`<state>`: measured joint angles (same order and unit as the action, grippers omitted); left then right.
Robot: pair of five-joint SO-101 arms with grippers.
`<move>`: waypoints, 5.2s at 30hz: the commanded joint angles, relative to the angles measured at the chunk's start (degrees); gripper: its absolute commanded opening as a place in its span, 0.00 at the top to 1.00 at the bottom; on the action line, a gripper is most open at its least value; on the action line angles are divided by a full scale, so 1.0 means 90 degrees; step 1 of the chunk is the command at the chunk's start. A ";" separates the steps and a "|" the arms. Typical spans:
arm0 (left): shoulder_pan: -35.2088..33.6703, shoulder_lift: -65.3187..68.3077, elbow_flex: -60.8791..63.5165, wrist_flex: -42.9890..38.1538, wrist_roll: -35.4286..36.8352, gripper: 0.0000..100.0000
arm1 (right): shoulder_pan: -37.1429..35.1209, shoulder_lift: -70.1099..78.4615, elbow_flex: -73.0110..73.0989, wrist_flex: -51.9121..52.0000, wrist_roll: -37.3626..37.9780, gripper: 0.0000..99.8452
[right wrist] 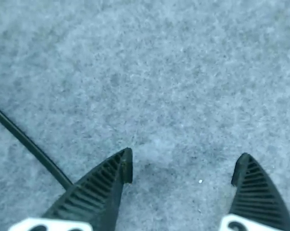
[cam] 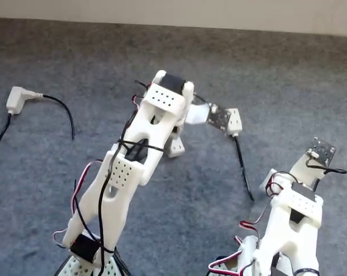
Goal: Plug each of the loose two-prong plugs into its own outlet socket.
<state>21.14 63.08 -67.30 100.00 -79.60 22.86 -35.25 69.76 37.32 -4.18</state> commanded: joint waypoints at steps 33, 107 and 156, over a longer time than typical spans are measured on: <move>-0.1548 -0.4537 -0.2037 -0.0225 0.4620 1.00 | -0.0103 -0.0161 0.0171 -0.0386 0.0078 0.68; -0.2505 -0.8044 0.9411 -0.0928 0.5646 0.88 | -0.0435 -0.0190 0.0415 -0.0571 0.0606 0.68; -0.0835 -1.2684 1.2791 -0.2129 0.4005 0.77 | -0.0562 -0.0161 0.0444 -0.0737 0.0606 0.68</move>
<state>12.79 -37.85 40.48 77.93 -39.78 18.37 -35.25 73.89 31.60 0.48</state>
